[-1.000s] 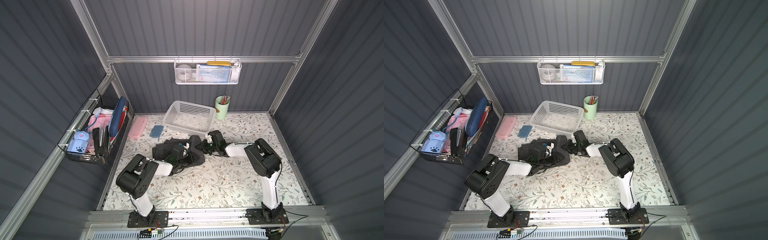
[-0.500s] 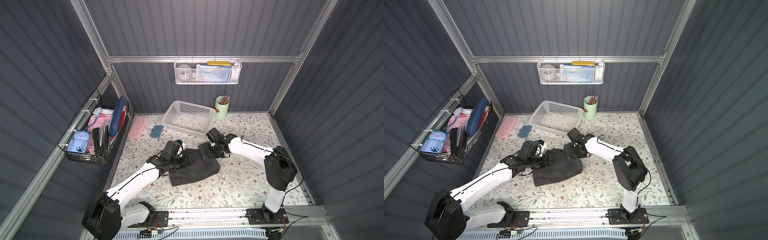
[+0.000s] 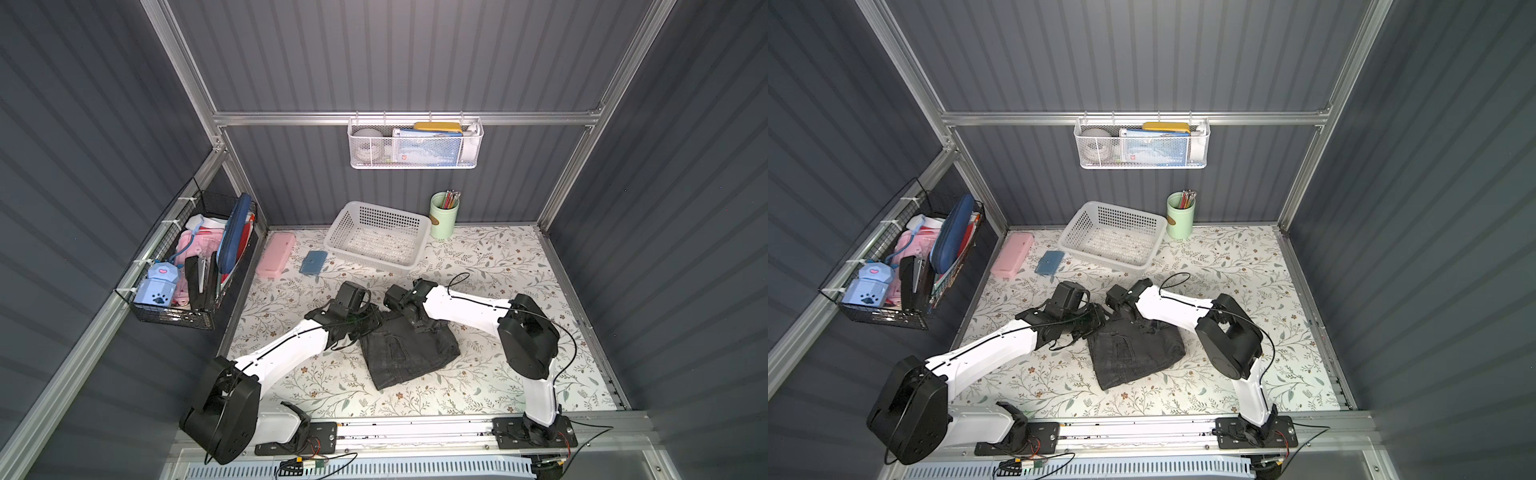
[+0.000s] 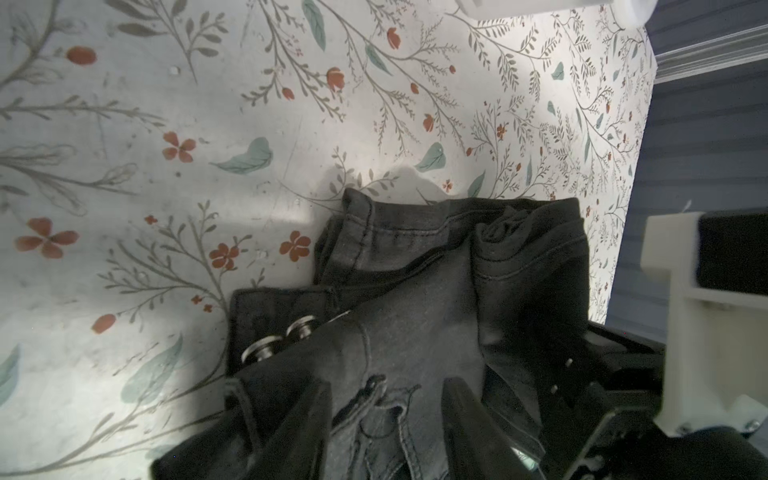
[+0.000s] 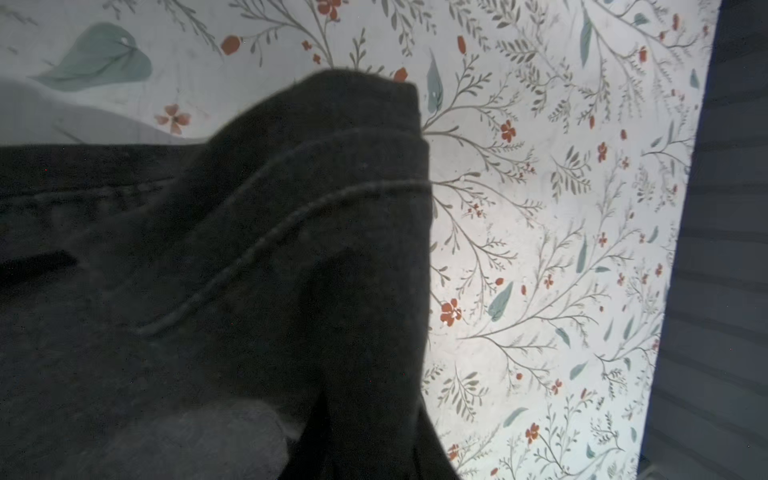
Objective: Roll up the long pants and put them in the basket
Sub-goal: Roll the long pant at the center of the board.
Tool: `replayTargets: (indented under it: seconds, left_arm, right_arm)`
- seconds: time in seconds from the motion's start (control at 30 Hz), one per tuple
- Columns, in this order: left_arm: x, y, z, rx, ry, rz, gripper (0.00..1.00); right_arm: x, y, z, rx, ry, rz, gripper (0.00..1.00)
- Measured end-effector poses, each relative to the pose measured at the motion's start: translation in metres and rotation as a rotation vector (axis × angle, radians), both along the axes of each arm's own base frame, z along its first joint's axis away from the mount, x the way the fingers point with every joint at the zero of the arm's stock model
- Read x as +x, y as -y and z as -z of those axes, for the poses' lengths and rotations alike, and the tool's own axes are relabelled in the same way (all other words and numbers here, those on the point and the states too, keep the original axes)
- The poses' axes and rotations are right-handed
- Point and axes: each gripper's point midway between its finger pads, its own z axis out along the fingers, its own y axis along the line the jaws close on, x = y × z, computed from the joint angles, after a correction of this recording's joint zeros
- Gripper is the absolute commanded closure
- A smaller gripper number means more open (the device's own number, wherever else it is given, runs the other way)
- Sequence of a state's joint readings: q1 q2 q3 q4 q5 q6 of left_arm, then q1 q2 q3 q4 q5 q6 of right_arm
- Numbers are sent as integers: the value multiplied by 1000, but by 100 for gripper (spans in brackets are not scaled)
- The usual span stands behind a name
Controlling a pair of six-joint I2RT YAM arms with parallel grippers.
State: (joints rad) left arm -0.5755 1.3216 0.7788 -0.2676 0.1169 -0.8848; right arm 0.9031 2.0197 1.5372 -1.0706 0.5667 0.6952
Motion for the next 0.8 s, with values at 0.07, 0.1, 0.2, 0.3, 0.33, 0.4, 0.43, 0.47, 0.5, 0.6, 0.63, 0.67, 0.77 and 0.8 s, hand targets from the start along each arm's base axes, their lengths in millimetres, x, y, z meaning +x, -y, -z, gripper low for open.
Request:
replayTargets:
  seconds: [0.07, 0.1, 0.2, 0.3, 0.33, 0.4, 0.43, 0.47, 0.5, 0.6, 0.63, 0.67, 0.77, 0.8]
  left_arm:
    - [-5, -12, -8, 50, 34, 2, 57]
    - [-7, -18, -14, 69, 55, 0, 57]
    - [-13, -38, -39, 123, 155, -4, 57]
    - [-15, -49, -58, 167, 246, 18, 56]
    - [-15, -50, -61, 182, 269, 34, 55]
    - [-17, -48, -62, 217, 303, 78, 53]
    - [-19, -44, -62, 239, 328, 111, 51]
    - [-23, -39, -64, 261, 361, 150, 50]
    - [-28, -33, -67, 276, 397, 193, 49]
    - [-45, -16, -74, 297, 503, 315, 47]
    - [-49, -14, -75, 303, 529, 342, 46]
    - [-51, -14, -76, 309, 549, 361, 45]
    - [-54, -16, -72, 320, 576, 381, 42]
    - [-55, -17, -70, 320, 579, 381, 40]
  right_arm:
    - [-2, -5, 1, -3, -7, 33, 100]
    - [-2, -7, 2, -5, -9, 47, 100]
    - [-2, -9, 2, -12, -3, 120, 100]
    - [-6, -8, 6, 100, -40, 275, 100]
    - [-6, -7, 7, 147, -54, 341, 100]
    - [-4, -8, 6, 218, -70, 461, 100]
    - [-1, -13, 4, 245, -75, 520, 100]
    - [3, -22, 4, 271, -76, 570, 100]
    - [5, -32, 3, 295, -79, 599, 100]
    - [15, -69, 6, 365, -90, 658, 100]
    - [18, -82, 6, 384, -89, 665, 100]
    - [22, -96, 6, 404, -85, 668, 100]
    - [29, -123, 8, 446, -86, 670, 100]
    - [30, -127, 9, 449, -87, 670, 100]
